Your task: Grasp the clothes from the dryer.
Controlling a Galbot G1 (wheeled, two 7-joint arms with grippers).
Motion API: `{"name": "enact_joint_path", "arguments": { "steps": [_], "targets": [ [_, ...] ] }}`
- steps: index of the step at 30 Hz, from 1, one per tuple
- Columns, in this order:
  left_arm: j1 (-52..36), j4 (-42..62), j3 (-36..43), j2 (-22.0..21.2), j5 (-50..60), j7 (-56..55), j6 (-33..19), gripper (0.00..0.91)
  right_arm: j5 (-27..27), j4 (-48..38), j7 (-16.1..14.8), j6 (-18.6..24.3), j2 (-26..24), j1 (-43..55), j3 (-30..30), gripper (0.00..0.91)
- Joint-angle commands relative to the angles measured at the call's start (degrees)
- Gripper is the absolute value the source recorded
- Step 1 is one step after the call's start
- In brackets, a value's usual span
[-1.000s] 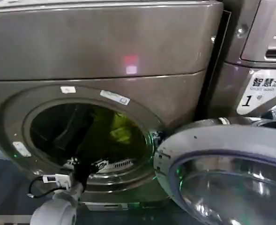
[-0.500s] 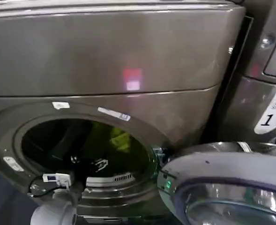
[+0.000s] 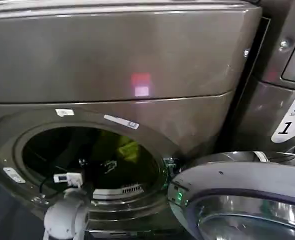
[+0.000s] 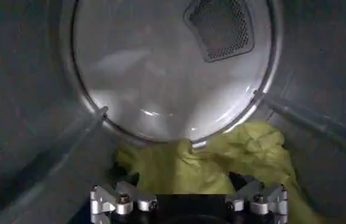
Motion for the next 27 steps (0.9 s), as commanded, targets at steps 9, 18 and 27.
{"name": "enact_joint_path", "arguments": {
  "steps": [9, 18, 27],
  "targets": [
    [-18.1, 24.9, 0.3, -1.4, 6.1, 3.2, -2.2, 0.907, -0.4, 0.2, -0.1, 0.1, 0.4, 0.8, -0.6, 0.907],
    [-18.8, 24.8, -0.9, -0.6, 62.3, 47.0, -23.0, 0.907, -0.4, 0.5, -0.2, 0.2, 0.6, 0.3, -1.0, 0.907],
    [-22.7, 26.8, -2.5, 0.5, 79.2, 69.3, -49.6, 0.907, -1.4, 0.1, -0.5, 0.6, 0.8, 0.0, -1.5, 0.907]
  ]
}}
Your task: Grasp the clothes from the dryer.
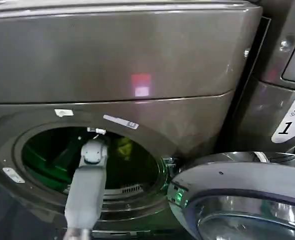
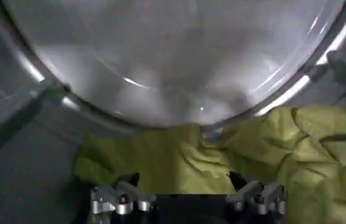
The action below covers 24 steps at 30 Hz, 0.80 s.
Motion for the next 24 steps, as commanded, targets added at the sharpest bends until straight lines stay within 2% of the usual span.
{"name": "enact_joint_path", "arguments": {
  "steps": [1, 2, 5, 6, 9, 24],
  "targets": [
    [-4.9, 3.8, -1.1, 1.5, 35.2, 35.3, -32.6, 0.907, -0.7, -0.3, -0.1, 0.4, 0.0, -0.2, -0.4, 0.907],
    [-5.6, 4.1, -1.0, 1.7, 37.2, 35.2, -34.5, 0.907, -0.8, -0.4, -0.2, 0.4, 0.0, -0.2, -0.6, 0.907],
    [-6.7, 4.5, -0.5, 1.9, 37.6, 37.4, -35.9, 0.907, -0.9, -0.1, -0.2, 0.4, -0.2, -0.1, -0.7, 0.907],
    [-7.4, 4.3, 0.0, 2.2, 37.2, 39.9, -38.2, 0.907, -1.0, 0.0, -0.2, 0.3, -0.3, 0.0, -0.8, 0.907],
    [-8.3, 4.9, 1.0, 2.7, 37.0, 39.9, -39.7, 0.907, -1.1, 0.1, -0.3, 0.3, -0.1, -0.1, -1.0, 0.907],
    [-11.2, 12.6, 2.9, 3.5, 37.8, 39.7, -37.8, 0.907, -1.3, 0.0, -0.2, 0.7, 0.4, 0.3, -2.2, 0.907]
  ]
}}
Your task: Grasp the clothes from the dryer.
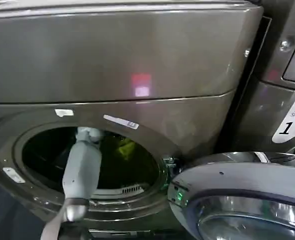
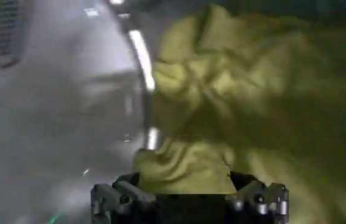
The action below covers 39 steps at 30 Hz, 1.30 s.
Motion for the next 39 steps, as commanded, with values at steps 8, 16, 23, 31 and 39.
{"name": "enact_joint_path", "arguments": {
  "steps": [8, 16, 23, 31, 39],
  "targets": [
    [-2.5, 9.9, 0.4, 0.2, -2.8, 3.8, -1.7, 0.907, -1.1, -0.2, 0.0, 0.7, 0.2, 0.4, -1.2, 0.907],
    [-1.8, 12.2, 0.2, 0.3, -6.1, 3.6, -0.1, 0.907, -1.7, 0.4, 0.0, 0.7, 0.6, 0.9, -2.2, 0.907],
    [-1.3, 16.2, 0.3, 0.1, -7.4, 3.2, 1.2, 0.907, -1.9, 0.6, 0.0, 0.8, 0.8, 1.2, -2.9, 0.907],
    [-1.1, 17.7, 0.1, 0.3, -7.5, 4.1, 2.8, 0.907, -1.8, 0.9, 0.0, 0.9, 1.0, 1.1, -3.0, 0.907],
    [-1.0, 18.9, -0.1, 0.2, -8.8, 4.0, 3.5, 0.193, -1.8, 0.9, 0.0, 1.0, 1.1, 1.2, -3.2, 0.907]
  ]
}}
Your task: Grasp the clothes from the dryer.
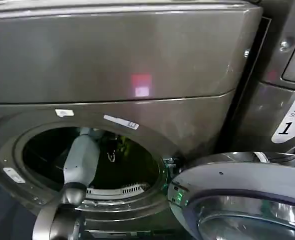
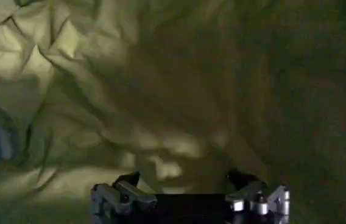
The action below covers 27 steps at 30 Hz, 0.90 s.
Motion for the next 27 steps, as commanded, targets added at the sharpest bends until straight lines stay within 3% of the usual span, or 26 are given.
{"name": "enact_joint_path", "arguments": {
  "steps": [1, 27],
  "targets": [
    [0.6, 1.8, -0.1, 0.1, -2.1, 0.5, 0.9, 0.0, 0.0, 0.2, 0.0, 0.1, 0.1, 0.0, -0.1, 0.907],
    [1.7, 0.1, -0.9, 0.7, -6.0, 0.5, -0.8, 0.0, -0.1, 0.0, 0.0, 0.2, 0.3, 0.4, -1.1, 0.907]
  ]
}}
